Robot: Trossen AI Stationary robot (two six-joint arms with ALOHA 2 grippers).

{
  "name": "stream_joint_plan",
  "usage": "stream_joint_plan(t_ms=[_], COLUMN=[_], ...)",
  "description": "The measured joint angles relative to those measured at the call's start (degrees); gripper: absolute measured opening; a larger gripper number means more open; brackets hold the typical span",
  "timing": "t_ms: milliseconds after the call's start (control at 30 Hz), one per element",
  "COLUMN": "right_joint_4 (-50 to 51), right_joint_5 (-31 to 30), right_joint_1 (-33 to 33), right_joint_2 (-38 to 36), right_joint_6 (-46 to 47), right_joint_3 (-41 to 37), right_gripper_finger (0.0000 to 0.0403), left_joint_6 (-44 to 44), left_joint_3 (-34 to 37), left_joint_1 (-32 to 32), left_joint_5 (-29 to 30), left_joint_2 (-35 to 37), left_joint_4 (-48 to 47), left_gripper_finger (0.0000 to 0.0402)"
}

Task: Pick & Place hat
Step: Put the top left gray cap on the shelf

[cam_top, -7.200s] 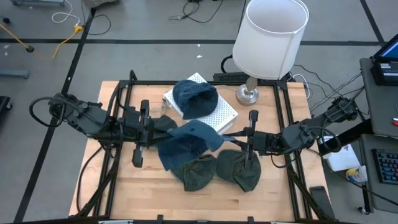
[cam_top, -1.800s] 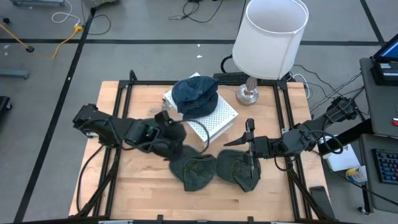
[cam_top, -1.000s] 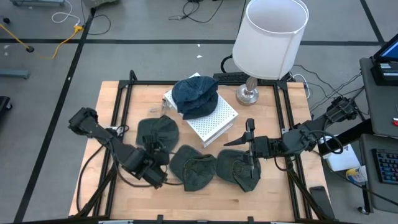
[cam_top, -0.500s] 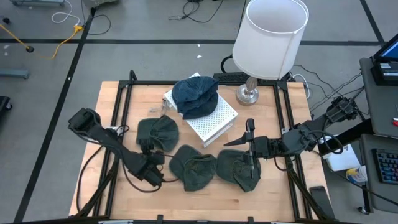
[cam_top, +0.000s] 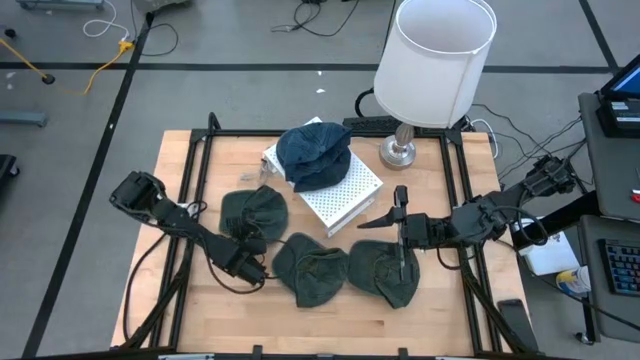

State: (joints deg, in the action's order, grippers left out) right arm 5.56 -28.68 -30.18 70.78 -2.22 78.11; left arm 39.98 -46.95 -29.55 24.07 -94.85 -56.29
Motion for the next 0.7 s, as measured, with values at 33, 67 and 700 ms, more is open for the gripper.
stream_joint_plan(t_ms=[33,67,700], right_joint_4=[-0.1,-0.1,-0.2], right_joint_5=[0.0,0.0,-0.1], right_joint_1=[0.1,0.2,2.6], right_joint_2=[0.0,0.0,0.0], right_joint_6=[0.0,0.0,1.3], right_joint_3=[0.0,0.0,0.0], right_gripper_finger=[0.013,0.013,0.013], left_joint_6=[-0.1,-0.6,2.7], left_joint_3=[0.1,0.1,0.0], left_joint_1=[0.3,0.6,1.7], left_joint_5=[-0.2,-0.4,-8.2], left_joint_2=[0.0,0.0,7.3], left_joint_4=[0.0,0.0,-0.3], left_gripper_finger=[0.0217,0.0204,0.001])
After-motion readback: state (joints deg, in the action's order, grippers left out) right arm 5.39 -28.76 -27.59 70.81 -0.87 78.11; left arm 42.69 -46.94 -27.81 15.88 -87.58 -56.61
